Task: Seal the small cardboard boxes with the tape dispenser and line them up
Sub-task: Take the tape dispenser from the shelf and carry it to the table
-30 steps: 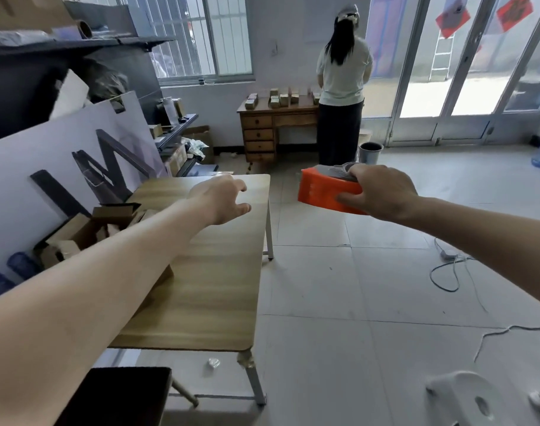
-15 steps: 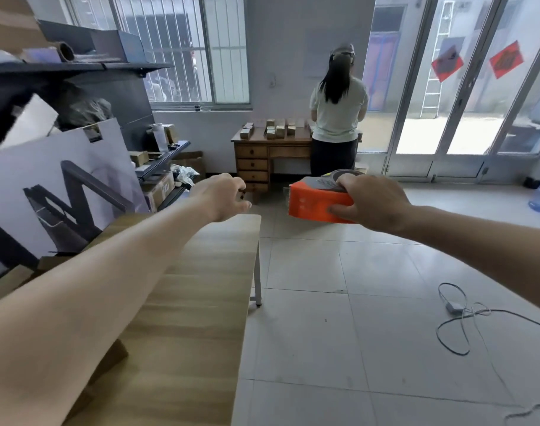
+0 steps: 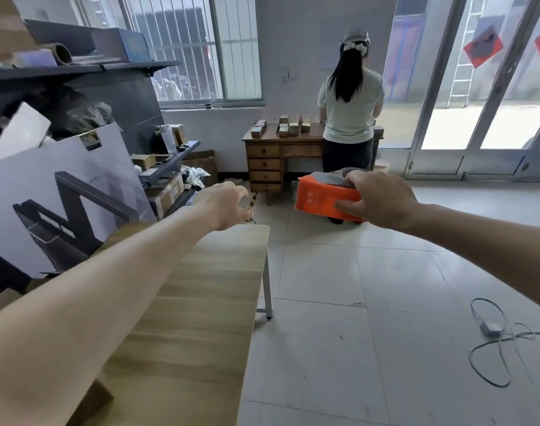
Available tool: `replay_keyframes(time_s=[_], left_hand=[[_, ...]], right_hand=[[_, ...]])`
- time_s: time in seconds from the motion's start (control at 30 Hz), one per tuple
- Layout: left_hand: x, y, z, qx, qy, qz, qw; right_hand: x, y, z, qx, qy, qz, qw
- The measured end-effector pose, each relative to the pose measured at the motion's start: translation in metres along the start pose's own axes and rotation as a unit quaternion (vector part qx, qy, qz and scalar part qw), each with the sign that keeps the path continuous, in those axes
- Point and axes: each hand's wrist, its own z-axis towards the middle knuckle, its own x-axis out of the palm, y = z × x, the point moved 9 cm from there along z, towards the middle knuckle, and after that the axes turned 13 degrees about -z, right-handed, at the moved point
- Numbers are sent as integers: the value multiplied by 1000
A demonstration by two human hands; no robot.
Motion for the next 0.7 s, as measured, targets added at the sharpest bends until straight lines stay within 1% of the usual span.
replay_keyframes(time_s=[0.17, 0.27, 0.4, 0.47, 0.53, 0.7], left_hand=[[10, 2, 57, -24, -2, 8, 1000], [17, -5, 99, -32, 9, 23, 999], [23, -18, 151, -30, 4, 44, 999], [29, -21, 169, -36, 5, 46, 998], [34, -22, 184, -45, 4, 38, 998], [50, -18, 212, -75, 27, 46, 996]], right_hand=[[39, -23, 46, -23, -2, 23, 999], [66, -49, 76, -25, 11, 39, 999], [98, -83, 114, -40, 13, 48, 998], [110, -97, 130, -43, 16, 65, 997], [122, -107, 146, -48, 15, 60, 997], [152, -113, 185, -73, 10, 72, 995]])
